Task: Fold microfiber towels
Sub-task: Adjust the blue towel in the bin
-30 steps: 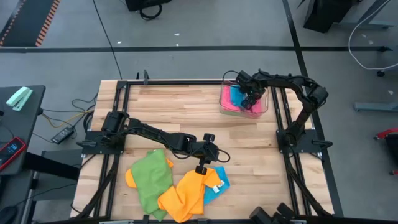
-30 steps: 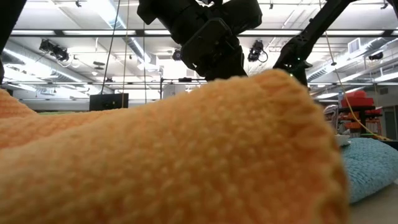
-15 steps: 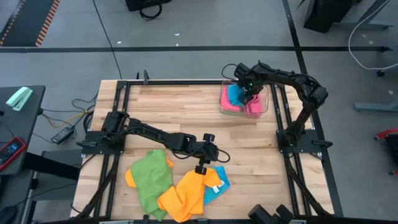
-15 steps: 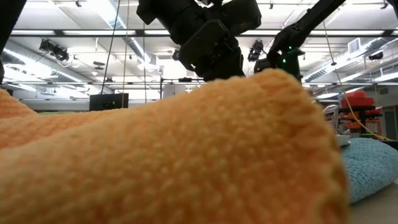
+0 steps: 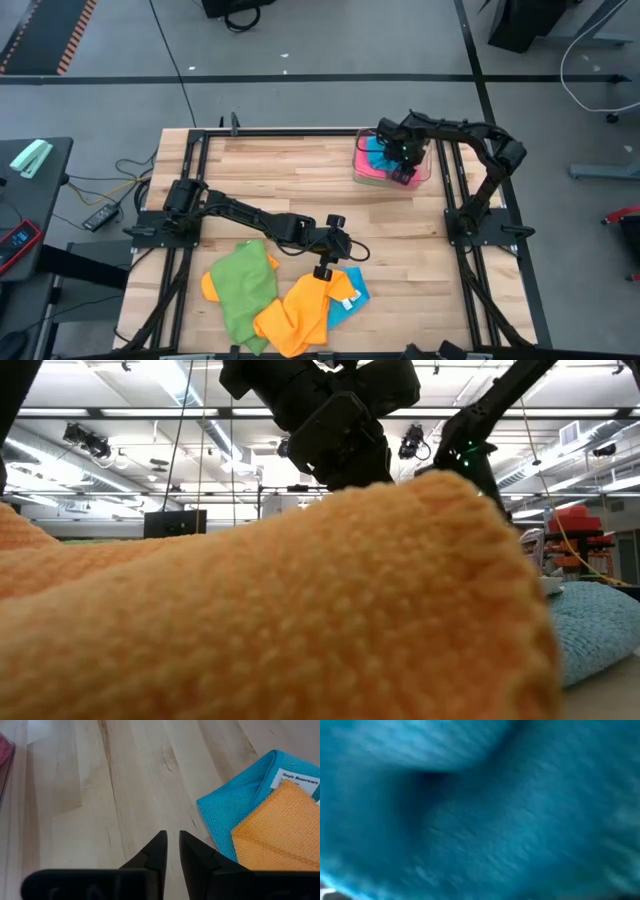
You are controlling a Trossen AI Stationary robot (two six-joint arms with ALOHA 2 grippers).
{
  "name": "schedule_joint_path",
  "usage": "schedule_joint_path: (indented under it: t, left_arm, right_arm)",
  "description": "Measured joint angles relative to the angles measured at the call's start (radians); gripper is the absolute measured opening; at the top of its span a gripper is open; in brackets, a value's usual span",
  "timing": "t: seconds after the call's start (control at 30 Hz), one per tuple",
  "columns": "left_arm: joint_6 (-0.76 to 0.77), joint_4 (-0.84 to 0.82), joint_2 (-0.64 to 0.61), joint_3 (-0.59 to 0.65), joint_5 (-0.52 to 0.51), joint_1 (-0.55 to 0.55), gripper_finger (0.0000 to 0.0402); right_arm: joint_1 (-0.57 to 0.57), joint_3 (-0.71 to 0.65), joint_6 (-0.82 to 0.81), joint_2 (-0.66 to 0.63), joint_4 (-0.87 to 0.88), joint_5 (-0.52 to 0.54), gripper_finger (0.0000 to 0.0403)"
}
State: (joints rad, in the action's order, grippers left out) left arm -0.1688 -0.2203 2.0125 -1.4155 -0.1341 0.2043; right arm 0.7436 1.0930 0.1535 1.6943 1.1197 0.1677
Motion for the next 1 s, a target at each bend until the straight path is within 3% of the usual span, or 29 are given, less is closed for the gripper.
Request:
schedule_joint_path:
  t: [0.1,0.43,0.7,0.9,1.0]
  left_arm:
    - [0.000,0.000,0.000,0.000,0.000,0.000,0.0053]
    - [0.000,0.000,0.000,0.000,0.000,0.000,0.0059]
    - [0.001,-0.001,0.000,0.000,0.000,0.000,0.0060]
    - [0.001,-0.003,0.000,0.000,0.000,0.000,0.0053]
    - [0.001,-0.004,0.000,0.000,0.000,0.000,0.0055]
  right_arm:
    - [-0.019,-0.010,0.007,0.000,-0.033,-0.057,0.0172]
    - [-0.085,-0.007,0.030,0.000,-0.188,-0.098,0.0172]
    - [-0.101,0.130,0.010,-0.006,0.001,-0.073,0.0172]
    - [-0.088,0.183,0.005,-0.011,0.079,0.067,0.0172]
    - [-0.069,0.180,-0.002,-0.010,0.106,0.084,0.0172]
